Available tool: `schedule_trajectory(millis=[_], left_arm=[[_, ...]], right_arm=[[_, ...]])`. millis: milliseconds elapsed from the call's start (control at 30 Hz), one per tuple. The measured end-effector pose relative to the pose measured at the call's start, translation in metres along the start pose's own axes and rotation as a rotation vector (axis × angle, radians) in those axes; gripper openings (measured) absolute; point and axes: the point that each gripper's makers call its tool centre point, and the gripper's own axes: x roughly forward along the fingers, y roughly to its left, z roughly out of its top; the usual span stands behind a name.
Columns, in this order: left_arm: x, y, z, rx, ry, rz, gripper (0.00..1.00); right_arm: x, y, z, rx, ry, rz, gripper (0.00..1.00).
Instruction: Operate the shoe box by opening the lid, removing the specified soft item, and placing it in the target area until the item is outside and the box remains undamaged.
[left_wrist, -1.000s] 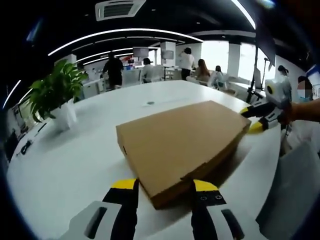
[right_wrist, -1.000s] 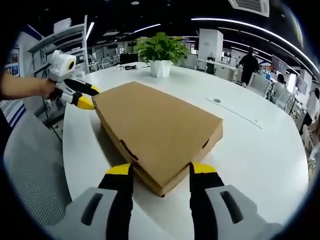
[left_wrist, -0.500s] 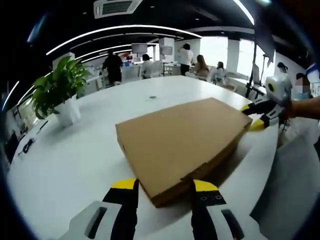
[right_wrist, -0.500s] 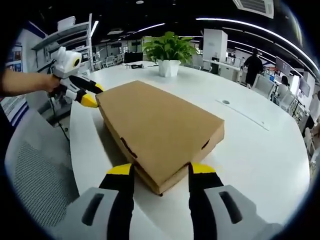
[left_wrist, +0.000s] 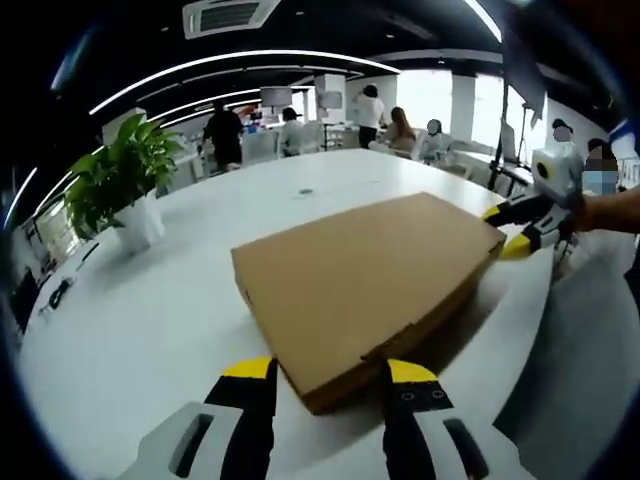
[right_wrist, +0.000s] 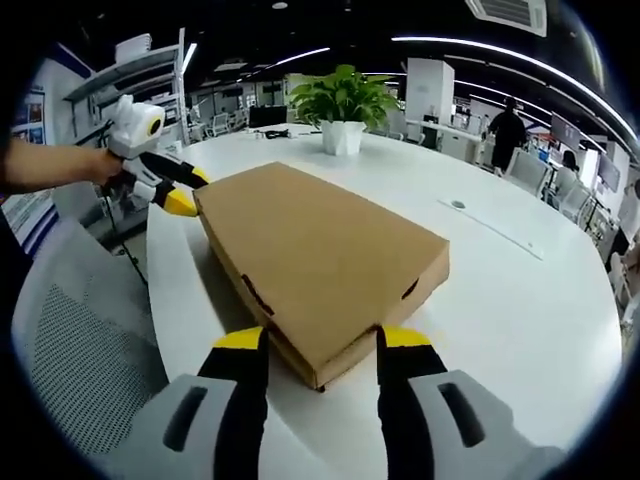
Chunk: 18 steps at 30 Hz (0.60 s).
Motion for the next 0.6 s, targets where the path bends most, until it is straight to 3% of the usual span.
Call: schedule_trajectory(millis=[367,600], left_arm=[[-0.0037,0.0017,-0.0018,0.0,-0.016,0.002,0.43],[-0.0064,-0.0045,-0.0055,-0.006,-0.014,-0.01,0.44]], right_arm=[[-0.0008,-0.0012,0.0002,0.045,-0.019,0.001,0.41],[-0.0055,-0.0004,-0.0048,0.054,-0.019,0.001,0.36]])
